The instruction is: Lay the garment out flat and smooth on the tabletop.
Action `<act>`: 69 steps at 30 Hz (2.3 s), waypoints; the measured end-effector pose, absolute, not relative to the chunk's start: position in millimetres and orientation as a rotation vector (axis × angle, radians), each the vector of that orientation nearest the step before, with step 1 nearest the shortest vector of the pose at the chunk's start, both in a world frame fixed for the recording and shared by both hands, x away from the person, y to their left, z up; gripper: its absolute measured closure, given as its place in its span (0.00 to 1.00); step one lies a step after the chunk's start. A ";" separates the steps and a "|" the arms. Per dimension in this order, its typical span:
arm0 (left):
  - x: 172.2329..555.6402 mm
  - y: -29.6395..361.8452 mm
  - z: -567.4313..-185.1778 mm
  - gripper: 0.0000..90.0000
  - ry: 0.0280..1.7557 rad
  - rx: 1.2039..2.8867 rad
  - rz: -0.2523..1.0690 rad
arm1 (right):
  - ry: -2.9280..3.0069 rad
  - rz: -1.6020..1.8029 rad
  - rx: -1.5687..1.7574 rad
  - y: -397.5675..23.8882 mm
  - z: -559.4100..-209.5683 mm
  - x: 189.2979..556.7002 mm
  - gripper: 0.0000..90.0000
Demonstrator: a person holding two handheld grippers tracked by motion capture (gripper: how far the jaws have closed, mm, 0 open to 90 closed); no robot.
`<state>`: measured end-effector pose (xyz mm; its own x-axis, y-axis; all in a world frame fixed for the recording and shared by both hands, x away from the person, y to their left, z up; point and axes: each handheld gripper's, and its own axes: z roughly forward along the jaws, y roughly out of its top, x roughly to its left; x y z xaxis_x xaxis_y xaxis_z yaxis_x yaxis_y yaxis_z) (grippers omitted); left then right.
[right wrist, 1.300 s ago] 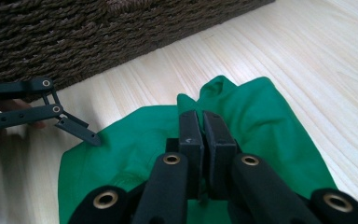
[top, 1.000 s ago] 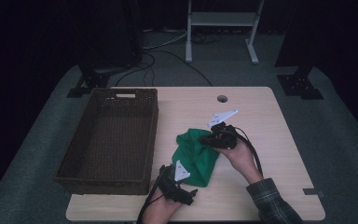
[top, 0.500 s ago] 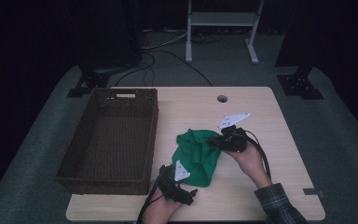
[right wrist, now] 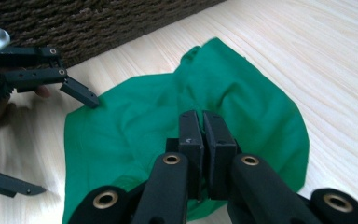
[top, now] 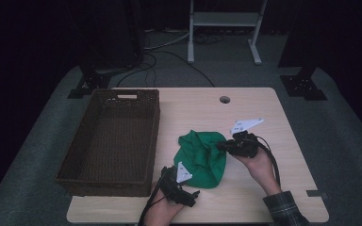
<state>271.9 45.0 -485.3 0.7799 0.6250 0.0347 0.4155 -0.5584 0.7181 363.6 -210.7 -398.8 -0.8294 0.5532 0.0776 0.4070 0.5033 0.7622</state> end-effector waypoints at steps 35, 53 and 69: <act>272.0 48.5 -484.9 0.00 0.758 2.229 0.351 | 2.529 1.189 0.936 -255.7 -416.2 341.6 0.97; 269.6 52.7 -484.1 0.00 0.755 2.218 0.333 | 2.500 1.170 1.026 -282.9 -422.5 334.3 0.97; 269.9 57.5 -483.1 0.00 0.769 2.204 0.332 | 2.458 1.161 1.113 -312.7 -427.3 324.4 0.97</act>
